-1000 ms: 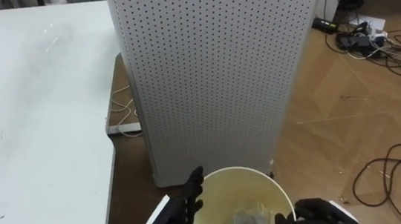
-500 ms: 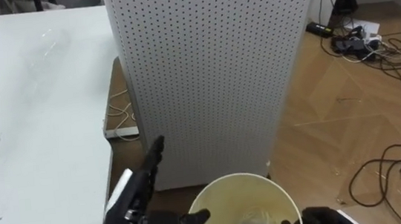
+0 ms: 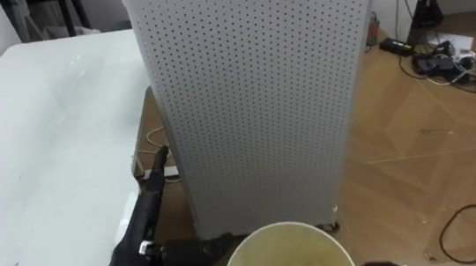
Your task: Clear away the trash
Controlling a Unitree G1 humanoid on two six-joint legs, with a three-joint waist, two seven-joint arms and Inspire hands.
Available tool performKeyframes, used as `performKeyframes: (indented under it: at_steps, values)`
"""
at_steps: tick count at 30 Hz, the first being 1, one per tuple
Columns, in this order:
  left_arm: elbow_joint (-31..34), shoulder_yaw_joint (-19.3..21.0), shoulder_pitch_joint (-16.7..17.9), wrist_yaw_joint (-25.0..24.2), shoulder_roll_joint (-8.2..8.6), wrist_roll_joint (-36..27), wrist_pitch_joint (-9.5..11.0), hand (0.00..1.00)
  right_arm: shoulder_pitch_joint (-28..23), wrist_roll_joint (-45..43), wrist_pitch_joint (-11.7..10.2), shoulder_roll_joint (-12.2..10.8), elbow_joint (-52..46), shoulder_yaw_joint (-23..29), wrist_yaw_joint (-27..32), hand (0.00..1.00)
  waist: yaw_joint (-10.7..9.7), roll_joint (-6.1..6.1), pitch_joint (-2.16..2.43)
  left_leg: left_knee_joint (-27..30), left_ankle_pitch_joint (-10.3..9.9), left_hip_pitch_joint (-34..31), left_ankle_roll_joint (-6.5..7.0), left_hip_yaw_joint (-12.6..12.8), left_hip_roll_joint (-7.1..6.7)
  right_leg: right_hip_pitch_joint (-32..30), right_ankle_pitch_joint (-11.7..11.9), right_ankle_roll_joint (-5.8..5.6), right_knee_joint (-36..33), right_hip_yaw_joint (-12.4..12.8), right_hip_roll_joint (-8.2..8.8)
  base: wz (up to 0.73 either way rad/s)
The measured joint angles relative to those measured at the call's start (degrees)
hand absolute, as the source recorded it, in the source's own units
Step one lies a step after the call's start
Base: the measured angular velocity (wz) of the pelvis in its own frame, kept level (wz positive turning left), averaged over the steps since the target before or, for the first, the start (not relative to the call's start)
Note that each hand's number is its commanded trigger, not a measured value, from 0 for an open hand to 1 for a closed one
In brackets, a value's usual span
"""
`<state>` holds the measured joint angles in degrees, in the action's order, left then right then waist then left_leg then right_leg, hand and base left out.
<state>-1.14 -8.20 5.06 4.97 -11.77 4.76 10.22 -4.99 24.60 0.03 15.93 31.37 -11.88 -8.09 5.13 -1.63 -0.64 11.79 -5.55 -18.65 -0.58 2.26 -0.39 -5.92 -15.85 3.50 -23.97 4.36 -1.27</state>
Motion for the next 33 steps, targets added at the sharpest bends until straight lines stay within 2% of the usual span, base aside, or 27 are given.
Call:
performKeyframes:
  at_steps: [1,2,3,4,5,6,7,8,9,10,11,12,13,14,15,17,19,20,21,22,23,24,27,33]
  values:
    - [0.02,0.43,0.08,0.18,0.0,-0.01,0.56,0.0,-0.57,-0.04,0.0,-0.23,-0.06,-0.24,-0.28,1.0,0.15,-0.26,0.21,0.56,1.84,0.24,-0.13,0.38,0.18,0.27,-1.28,-0.44,-0.97,0.02,0.15,-0.34]
    - [0.45,1.09,0.07,0.97,0.01,0.05,1.12,0.0,-1.08,-0.03,0.01,-0.58,-0.1,-0.49,-0.89,1.0,0.23,-0.45,1.01,2.16,4.27,0.3,0.18,0.76,-0.03,0.68,-3.37,-1.65,-2.31,-0.04,0.69,-0.36]
    - [1.22,1.41,-0.14,1.62,-0.17,0.48,1.47,0.0,-0.97,0.13,0.01,-0.59,-0.21,-0.51,-1.19,1.0,0.13,-1.26,0.87,3.89,5.15,0.4,0.96,1.47,-0.48,1.24,-4.64,-2.75,-2.95,-1.67,2.35,-0.35]
    - [1.43,1.34,-0.26,2.04,-0.32,0.84,1.83,0.0,-0.9,0.23,0.01,-0.47,-0.29,-0.49,-1.17,1.0,0.15,-1.47,0.74,4.95,5.35,0.39,1.29,1.97,-0.48,1.64,-5.04,-3.33,-2.96,-2.61,3.11,-0.36]
    - [1.54,1.37,-0.35,2.49,-0.57,1.85,2.46,0.0,-0.89,0.23,0.0,-0.37,-0.39,-0.48,-1.15,1.0,0.05,-1.95,0.51,7.21,5.03,0.41,1.82,2.23,-1.17,2.75,-5.84,-4.47,-2.91,-3.93,4.78,-0.27]
    - [1.57,1.25,-0.55,3.04,-0.62,2.29,2.78,0.0,-0.94,0.23,0.0,-0.31,-0.5,-0.48,-1.05,1.0,-0.15,-2.32,0.53,9.45,3.84,0.39,3.59,2.29,-2.29,3.71,-6.49,-5.48,-3.03,-4.96,6.15,-0.19]
    - [1.57,1.1,-0.8,3.32,-0.63,2.53,2.93,0.0,-0.94,0.23,0.0,-0.26,-0.63,-0.47,-0.93,1.0,-0.29,-2.4,0.49,10.52,2.84,0.33,4.96,2.42,-2.83,4.12,-6.98,-5.91,-3.22,-5.24,6.81,-0.1]
    - [1.74,0.98,-1.42,3.43,-0.6,3.95,3.1,0.0,-0.9,0.17,0.0,-0.14,-0.94,-0.37,-0.73,1.0,-0.39,-2.67,0.36,12.41,0.45,0.3,6.14,2.75,-4.11,4.47,-7.79,-7.04,-4.47,-6.37,8.67,-0.12]
    - [1.88,0.98,-2.18,3.51,-0.59,5.03,3.39,0.0,-0.76,0.17,-0.01,-0.03,-1.07,-0.35,-0.74,1.0,-0.37,-2.33,0.15,14.12,-1.62,0.35,6.86,3.25,-4.64,3.75,-8.01,-7.39,-8.02,-7.49,9.77,-0.15]
    - [1.95,1.0,-2.61,3.61,-0.69,5.05,3.58,0.0,-0.64,0.17,-0.01,-0.05,-1.07,-0.35,-0.72,1.0,-0.3,-2.07,0.02,15.01,-2.56,0.36,7.2,3.57,-4.67,2.73,-7.69,-7.59,-10.74,-8.33,10.4,-0.11]
    - [2.21,0.95,-3.52,4.6,-0.97,6.24,3.78,0.0,-0.59,0.17,-0.01,-0.18,-1.06,-0.33,-0.59,1.0,-0.41,-1.35,-0.08,16.87,-4.07,0.5,7.6,3.87,-4.81,0.9,-6.37,-7.96,-16.83,-9.59,11.59,0.0]
    - [2.24,0.87,-4.06,5.27,-1.11,6.78,3.98,0.0,-0.58,0.18,-0.01,-0.24,-1.06,-0.33,-0.52,1.0,-0.55,-1.08,-0.19,17.4,-4.77,0.89,7.85,3.89,-4.98,0.09,-5.4,-8.19,-19.33,-9.91,12.17,0.08]
    - [2.23,0.6,-5.35,6.52,-1.31,8.37,4.15,0.0,-0.58,0.15,-0.01,-0.33,-1.06,-0.35,-0.51,1.0,-0.84,-0.69,-0.49,17.53,-5.87,2.25,8.51,4.05,-5.25,-1.45,-2.86,-8.29,-23.97,-10.14,13.3,0.0]
    - [2.34,0.47,-6.36,7.93,-1.5,10.01,4.88,0.0,-0.49,0.1,-0.09,-0.49,-1.06,-0.35,-0.58,1.0,-0.55,-0.15,-0.47,17.2,-6.83,3.41,8.74,4.24,-5.18,-2.98,0.06,-8.43,-27.06,-10.09,14.0,-0.19]
    - [3.2,0.64,-6.87,9.27,-2.03,11.68,5.38,0.0,-0.34,-0.09,-0.4,-0.94,-1.07,-0.4,-0.82,1.0,-0.07,0.21,-0.5,16.4,-7.57,4.5,8.84,4.31,-5.04,-4.1,0.95,-8.78,-27.81,-10.27,14.37,-0.28]
    - [4.48,0.61,-7.43,11.55,-2.53,13.74,6.15,0.0,-0.41,-0.41,-0.94,-1.19,-1.2,-0.53,-1.31,1.0,-0.33,1.08,-0.79,14.99,-7.87,6.17,9.03,4.62,-4.2,-5.9,-0.54,-8.57,-26.35,-11.54,14.17,-0.15]
    - [4.51,0.45,-8.29,13.2,-2.55,14.16,6.87,0.0,-0.28,-0.4,-1.03,-1.2,-1.18,-0.68,-1.37,1.0,0.06,2.0,-0.7,13.03,-7.91,7.73,8.95,5.08,-3.2,-7.99,-1.07,-8.37,-20.2,-12.7,13.62,-0.19]
    - [4.52,0.52,-8.42,14.15,-2.68,15.06,7.25,0.0,-0.22,-1.01,-1.26,-1.21,-1.17,-0.88,-1.35,1.0,0.04,2.12,-0.7,11.4,-7.78,9.06,8.72,5.3,-3.0,-8.09,-0.69,-8.26,-12.88,-12.47,12.85,-0.17]
    - [4.53,0.61,-8.43,15.06,-2.73,15.58,7.53,0.0,-0.23,-1.74,-1.37,-1.2,-1.17,-0.91,-1.31,1.0,-0.2,2.01,-0.65,10.54,-7.77,10.1,8.55,5.68,-3.01,-7.48,1.36,-7.75,-5.27,-12.4,12.02,-0.14]
    - [4.52,0.65,-8.43,15.51,-2.75,15.93,7.52,0.0,-0.23,-2.07,-1.38,-1.17,-1.17,-0.9,-1.26,1.0,-0.21,1.99,-0.63,10.43,-7.95,10.66,8.25,5.76,-3.02,-7.07,3.03,-7.62,-1.79,-12.44,11.63,-0.05]
    - [4.52,0.7,-8.43,16.13,-2.81,16.29,7.52,0.0,-0.26,-2.47,-1.38,-1.17,-1.16,-1.0,-1.22,1.0,-0.16,1.95,-0.59,9.77,-8.24,11.7,7.77,5.68,-3.08,-6.65,9.16,-8.2,2.32,-11.95,10.5,0.0]
    - [4.68,0.65,-8.42,16.34,-2.56,17.02,7.48,0.0,-0.43,-2.55,-1.37,-1.08,-1.16,-1.02,-1.19,1.0,-0.15,2.45,-0.28,8.71,-8.43,12.55,7.38,5.43,-2.51,-5.57,9.59,-8.0,3.48,-11.78,9.46,-0.08]
    - [6.11,1.03,-8.6,17.39,-2.77,20.35,7.48,0.0,-0.06,-2.45,-1.77,-1.02,-1.19,-1.15,-1.18,1.0,-0.26,2.37,-0.27,5.6,-8.12,15.12,6.38,5.37,-1.43,-2.71,9.93,-7.52,7.53,-11.74,7.82,-0.08]
    - [8.64,0.09,-6.86,18.51,-2.36,27.21,7.44,0.0,0.09,-2.45,-3.02,-0.85,-2.28,-1.06,-1.2,1.0,-0.1,1.71,-0.33,2.7,-7.82,18.6,5.65,4.85,-0.34,1.93,10.0,-7.36,11.82,-12.24,6.28,0.1]
